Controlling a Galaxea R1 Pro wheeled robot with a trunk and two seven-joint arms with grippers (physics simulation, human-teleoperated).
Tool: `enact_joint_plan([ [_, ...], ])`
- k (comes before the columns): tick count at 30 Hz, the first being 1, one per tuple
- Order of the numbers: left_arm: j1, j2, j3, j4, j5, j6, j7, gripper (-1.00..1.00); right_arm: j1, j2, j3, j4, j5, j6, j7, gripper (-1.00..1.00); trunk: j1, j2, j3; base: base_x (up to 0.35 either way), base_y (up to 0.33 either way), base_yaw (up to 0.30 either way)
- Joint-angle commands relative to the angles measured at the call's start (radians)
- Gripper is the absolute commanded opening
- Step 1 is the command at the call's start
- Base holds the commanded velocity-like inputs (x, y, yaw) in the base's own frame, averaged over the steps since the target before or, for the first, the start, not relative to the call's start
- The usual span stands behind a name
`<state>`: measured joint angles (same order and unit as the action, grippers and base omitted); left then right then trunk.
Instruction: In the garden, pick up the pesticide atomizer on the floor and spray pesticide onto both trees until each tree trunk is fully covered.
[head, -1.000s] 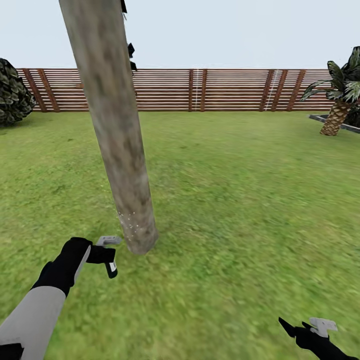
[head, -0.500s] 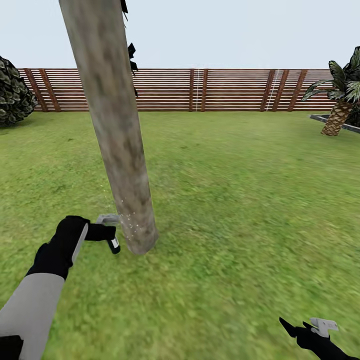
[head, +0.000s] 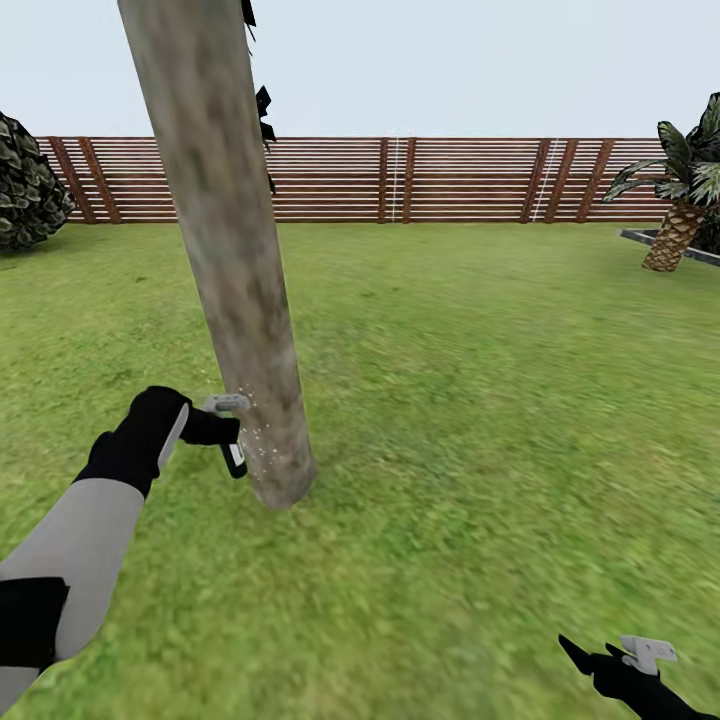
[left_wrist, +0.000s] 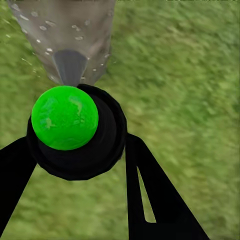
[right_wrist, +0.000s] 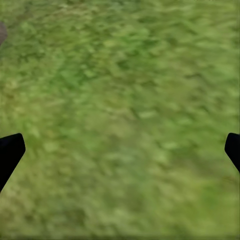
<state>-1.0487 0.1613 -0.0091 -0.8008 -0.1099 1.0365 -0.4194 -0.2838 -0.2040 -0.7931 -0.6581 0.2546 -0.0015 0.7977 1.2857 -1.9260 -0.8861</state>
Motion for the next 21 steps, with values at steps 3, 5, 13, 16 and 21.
enact_joint_plan([
  [3,0.003,0.002,-0.001,0.000,0.000,-0.003,0.001,-1.00,0.000,0.000,0.000,0.000,0.000,0.000,0.000,1.00,0.000,0.000,0.000,0.000,0.000,0.000],
  [5,0.022,0.002,0.000,0.006,-0.001,-0.005,0.001,-1.00,0.000,0.000,0.000,0.000,0.000,0.000,0.000,1.00,0.000,0.000,0.000,-0.058,0.000,0.000],
  [13,0.075,-0.001,0.003,0.009,0.001,-0.012,0.001,-1.00,0.000,0.000,0.000,0.000,0.000,0.000,0.000,1.00,0.000,0.000,0.000,-0.219,0.000,0.000],
  [16,0.062,0.001,0.004,0.005,0.002,-0.009,0.000,-1.00,0.000,0.000,0.001,0.001,0.000,0.000,0.000,1.00,0.000,0.000,0.000,-0.013,0.000,0.000],
  [21,-0.049,-0.005,0.005,0.012,0.003,-0.004,0.000,-1.00,0.000,0.000,0.002,0.003,0.000,0.000,0.000,1.00,0.000,0.000,0.000,-0.001,0.000,0.000],
])
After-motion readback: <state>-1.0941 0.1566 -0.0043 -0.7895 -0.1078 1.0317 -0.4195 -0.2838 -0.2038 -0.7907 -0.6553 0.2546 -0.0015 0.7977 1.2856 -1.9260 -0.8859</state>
